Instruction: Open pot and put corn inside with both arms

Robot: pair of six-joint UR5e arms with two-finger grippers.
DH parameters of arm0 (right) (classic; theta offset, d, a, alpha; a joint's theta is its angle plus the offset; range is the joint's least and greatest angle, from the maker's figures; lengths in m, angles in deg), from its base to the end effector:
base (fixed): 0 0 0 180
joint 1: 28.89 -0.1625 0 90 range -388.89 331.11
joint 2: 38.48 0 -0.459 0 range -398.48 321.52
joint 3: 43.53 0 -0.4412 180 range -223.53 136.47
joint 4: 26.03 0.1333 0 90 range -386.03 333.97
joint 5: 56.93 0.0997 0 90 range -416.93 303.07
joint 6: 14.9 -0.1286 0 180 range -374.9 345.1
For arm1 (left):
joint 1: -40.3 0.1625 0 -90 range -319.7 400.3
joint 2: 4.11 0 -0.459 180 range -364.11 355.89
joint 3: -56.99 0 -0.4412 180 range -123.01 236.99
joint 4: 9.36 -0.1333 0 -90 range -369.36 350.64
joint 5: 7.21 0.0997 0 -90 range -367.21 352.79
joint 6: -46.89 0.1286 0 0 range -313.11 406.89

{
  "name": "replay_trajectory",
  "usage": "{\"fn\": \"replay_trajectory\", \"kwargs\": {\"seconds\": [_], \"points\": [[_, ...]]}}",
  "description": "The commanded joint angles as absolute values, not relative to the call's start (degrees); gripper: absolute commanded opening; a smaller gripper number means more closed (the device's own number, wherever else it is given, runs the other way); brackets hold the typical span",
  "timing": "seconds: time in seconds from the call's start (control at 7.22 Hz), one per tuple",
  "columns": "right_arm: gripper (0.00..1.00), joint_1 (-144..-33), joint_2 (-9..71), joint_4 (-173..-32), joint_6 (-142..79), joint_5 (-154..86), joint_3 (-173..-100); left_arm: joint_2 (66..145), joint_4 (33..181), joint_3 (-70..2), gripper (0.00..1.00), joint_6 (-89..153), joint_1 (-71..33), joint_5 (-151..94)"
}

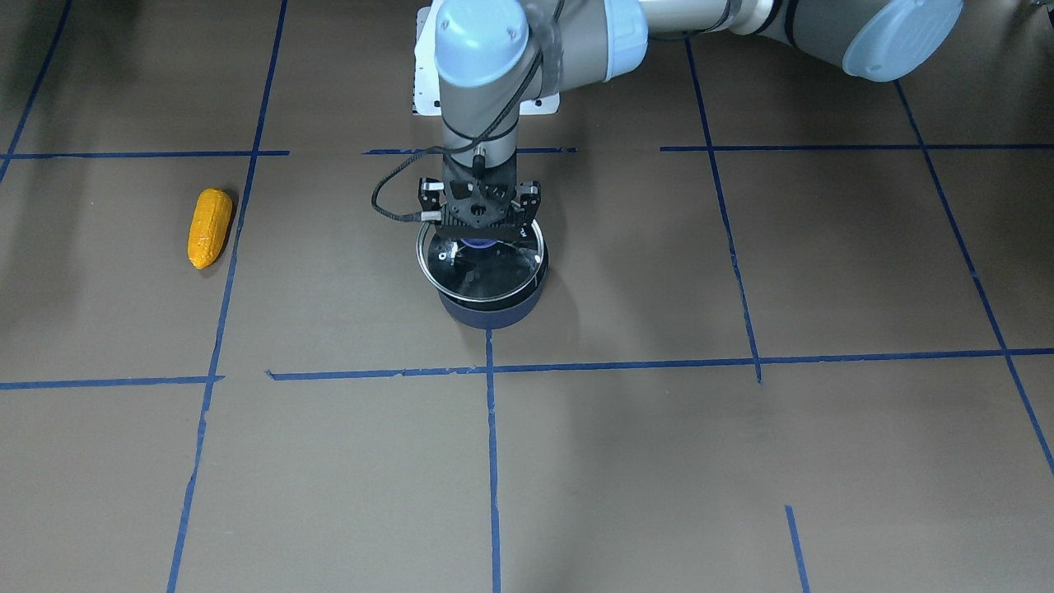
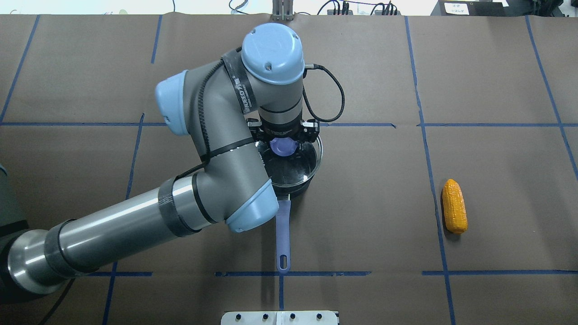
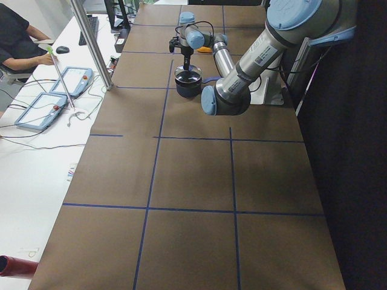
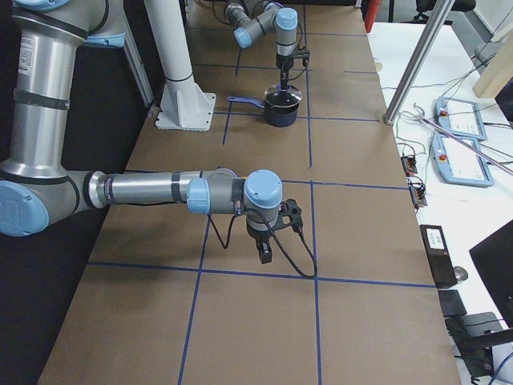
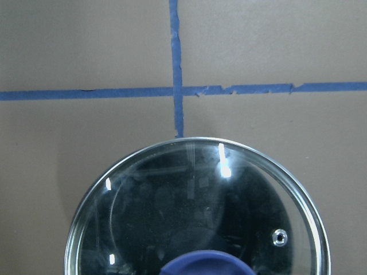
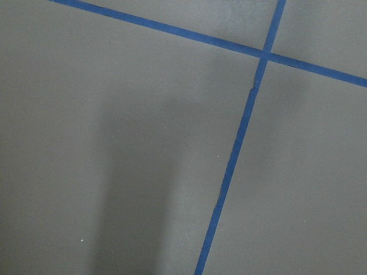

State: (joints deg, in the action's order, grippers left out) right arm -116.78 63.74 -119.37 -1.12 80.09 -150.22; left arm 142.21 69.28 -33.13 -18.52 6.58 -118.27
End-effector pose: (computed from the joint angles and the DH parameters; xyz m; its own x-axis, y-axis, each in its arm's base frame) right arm 0.0228 -0.4453 0.6624 0.6524 -0.2764 0.7057 0.1979 0.9610 0.1934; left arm 0.6015 -0.5061 0.0635 0.6616 0.0253 -0.7495 0.0342 0.9974 0.0639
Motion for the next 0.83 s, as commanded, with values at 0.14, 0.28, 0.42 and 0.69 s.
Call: {"fn": "replay_trajectory", "kwargs": {"seconds": [0.14,0.28,0.42,0.69], "points": [[1.00,-116.7,63.7,-119.4,-1.7,80.2,-150.2,128.4,62.5,-51.1,0.10,-10.5,1.9,-118.7],[1.00,-116.6,63.7,-119.4,-1.8,80.2,-150.2,120.7,63.5,-55.1,0.10,-3.7,-1.1,-120.1],[1.00,-116.3,63.7,-119.3,-2.1,80.2,-150.3,116.5,64.7,-55.2,0.10,0.9,-3.1,-122.8],[1.00,-115.9,63.7,-119.3,-2.1,81.7,-150.3,105.5,77.7,-53.1,0.10,0.4,-3.3,-124.2]]}}
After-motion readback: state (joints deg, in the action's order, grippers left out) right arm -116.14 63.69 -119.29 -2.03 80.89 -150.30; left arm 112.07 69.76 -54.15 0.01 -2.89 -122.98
